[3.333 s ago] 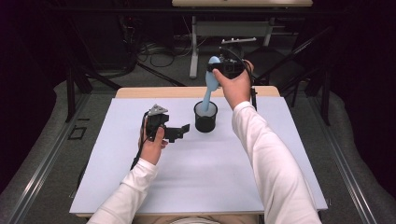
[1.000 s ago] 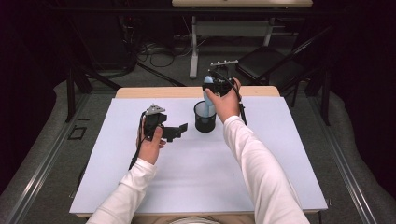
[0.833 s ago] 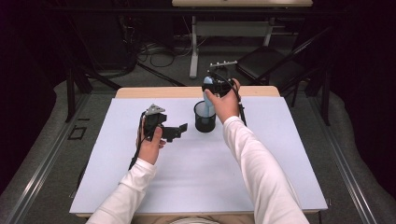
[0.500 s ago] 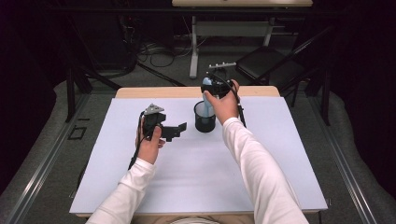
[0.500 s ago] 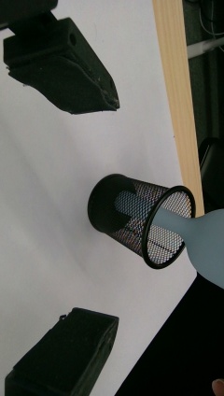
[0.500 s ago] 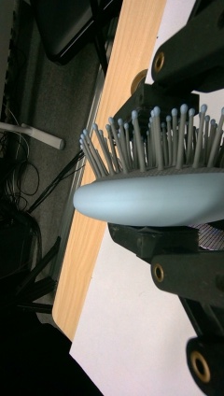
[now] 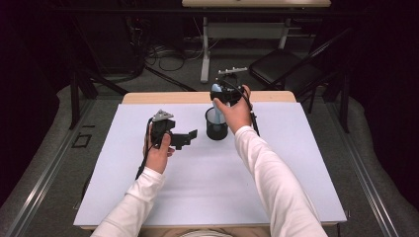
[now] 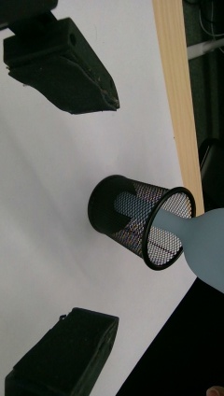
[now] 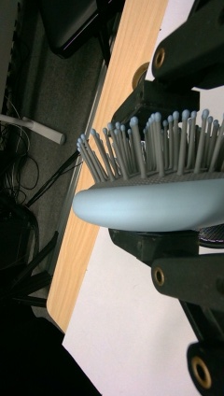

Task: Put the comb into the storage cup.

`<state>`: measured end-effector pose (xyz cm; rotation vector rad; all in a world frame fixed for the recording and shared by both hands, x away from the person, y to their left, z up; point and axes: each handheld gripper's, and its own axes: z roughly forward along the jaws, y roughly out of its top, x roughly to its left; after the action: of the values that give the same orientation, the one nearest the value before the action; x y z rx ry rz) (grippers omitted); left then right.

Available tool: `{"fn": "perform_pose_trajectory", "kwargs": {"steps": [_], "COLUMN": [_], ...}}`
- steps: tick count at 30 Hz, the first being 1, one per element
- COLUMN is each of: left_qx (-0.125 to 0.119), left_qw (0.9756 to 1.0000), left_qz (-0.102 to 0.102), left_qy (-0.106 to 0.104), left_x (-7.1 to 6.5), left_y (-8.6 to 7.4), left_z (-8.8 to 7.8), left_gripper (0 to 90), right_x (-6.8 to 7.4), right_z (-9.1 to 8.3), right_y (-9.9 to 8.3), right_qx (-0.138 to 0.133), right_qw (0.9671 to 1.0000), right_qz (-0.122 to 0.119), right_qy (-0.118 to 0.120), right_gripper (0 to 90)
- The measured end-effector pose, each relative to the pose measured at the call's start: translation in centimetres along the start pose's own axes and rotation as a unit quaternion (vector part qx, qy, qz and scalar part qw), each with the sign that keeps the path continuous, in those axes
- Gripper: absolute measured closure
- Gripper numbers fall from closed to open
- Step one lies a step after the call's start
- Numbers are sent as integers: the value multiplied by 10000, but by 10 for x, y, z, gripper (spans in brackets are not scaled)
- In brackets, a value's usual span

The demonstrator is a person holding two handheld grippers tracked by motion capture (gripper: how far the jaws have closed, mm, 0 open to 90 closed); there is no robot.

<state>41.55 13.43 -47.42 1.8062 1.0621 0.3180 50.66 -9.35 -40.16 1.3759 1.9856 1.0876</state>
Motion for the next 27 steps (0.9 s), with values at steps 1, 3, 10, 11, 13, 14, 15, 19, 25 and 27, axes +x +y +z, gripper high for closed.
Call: {"fn": "perform_pose_trajectory", "kwargs": {"steps": [1,3,10,11,13,14,15,19,25,27], "left_qx": [-5,3,-26,-8,-16,-13,-11,11,1,14], "left_qw": [10000,10000,10000,10000,10000,10000,10000,10000,10000,10000], "left_qz": [-3,-11,-39,-38,-57,-53,-52,-56,-49,-52], "left_qy": [1,-6,-9,16,9,5,5,5,-3,-6], "left_x": [0,0,1,2,2,2,2,2,3,3], "left_y": [0,0,0,0,0,0,0,0,0,0], "left_z": [0,0,-1,-1,-1,-1,-1,0,0,0], "left_gripper": [7,7,7,7,7,7,7,7,7,7], "right_x": [0,0,0,0,0,0,0,-1,-2,-3], "right_z": [0,-1,-1,-1,0,0,-1,-2,-1,-1], "right_y": [0,0,0,0,-1,-1,-1,0,0,0], "right_qx": [6,15,77,91,117,142,146,129,162,163], "right_qw": [10000,10000,9999,9999,9998,9998,9998,9997,9997,9996], "right_qz": [5,15,61,84,132,137,127,159,177,187], "right_qy": [5,20,34,41,88,92,91,113,106,96], "right_gripper": [467,464,448,437,424,413,410,399,369,349]}}
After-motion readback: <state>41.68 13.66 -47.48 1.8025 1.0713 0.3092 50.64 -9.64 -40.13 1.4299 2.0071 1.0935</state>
